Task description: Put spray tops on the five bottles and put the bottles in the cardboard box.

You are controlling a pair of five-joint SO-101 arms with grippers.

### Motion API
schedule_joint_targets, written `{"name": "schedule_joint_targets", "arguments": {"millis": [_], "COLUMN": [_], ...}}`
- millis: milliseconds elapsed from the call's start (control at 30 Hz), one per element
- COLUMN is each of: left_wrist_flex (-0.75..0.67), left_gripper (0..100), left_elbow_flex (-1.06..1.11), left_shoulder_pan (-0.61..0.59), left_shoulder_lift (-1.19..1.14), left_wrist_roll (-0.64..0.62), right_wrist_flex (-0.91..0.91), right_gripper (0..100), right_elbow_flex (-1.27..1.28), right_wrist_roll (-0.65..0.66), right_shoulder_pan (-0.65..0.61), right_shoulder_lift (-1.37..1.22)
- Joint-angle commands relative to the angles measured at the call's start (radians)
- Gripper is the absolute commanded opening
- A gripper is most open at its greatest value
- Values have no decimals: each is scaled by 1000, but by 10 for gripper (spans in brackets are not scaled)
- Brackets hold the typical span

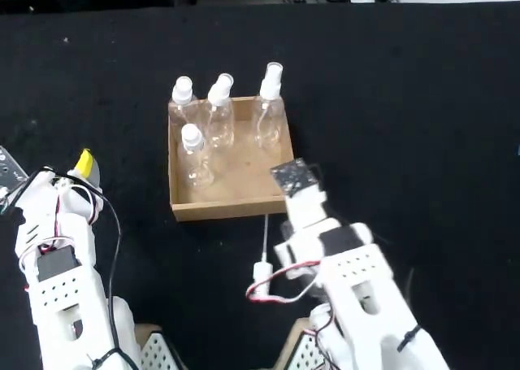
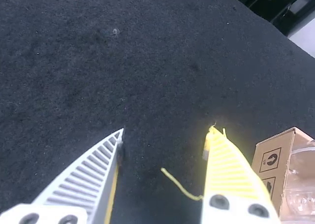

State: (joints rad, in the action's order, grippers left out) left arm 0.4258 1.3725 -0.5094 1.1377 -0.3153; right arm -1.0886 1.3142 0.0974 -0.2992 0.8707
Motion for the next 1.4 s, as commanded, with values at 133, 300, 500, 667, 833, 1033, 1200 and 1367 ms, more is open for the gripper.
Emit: {"name": "schedule_joint_targets", "arguments": {"millis": [133,300,500,667,833,1033,1200,1367], "left_wrist_flex": [-18,-18,-18,-25,-25,-25,-26,-26], "left_gripper": [234,234,234,234,234,234,234,234], "left_elbow_flex": [-12,-12,-12,1,2,2,1,1], "left_shoulder_pan": [-12,-12,-12,-13,-13,-13,-13,-13], "left_shoulder_lift": [21,21,21,21,21,21,21,21], "left_wrist_roll": [-3,-3,-3,-3,-3,-3,-3,-3], "right_wrist_flex": [25,140,287,169,-21,-170,-196,-190], "right_gripper": [226,226,247,512,569,283,208,342], "right_elbow_flex": [-4,-22,-47,-147,-343,-492,-470,-518], "right_wrist_roll": [302,250,-44,-100,46,713,1060,1071], "right_shoulder_pan": [465,776,953,891,921,974,974,985], "right_shoulder_lift": [27,27,27,27,27,25,24,19]}}
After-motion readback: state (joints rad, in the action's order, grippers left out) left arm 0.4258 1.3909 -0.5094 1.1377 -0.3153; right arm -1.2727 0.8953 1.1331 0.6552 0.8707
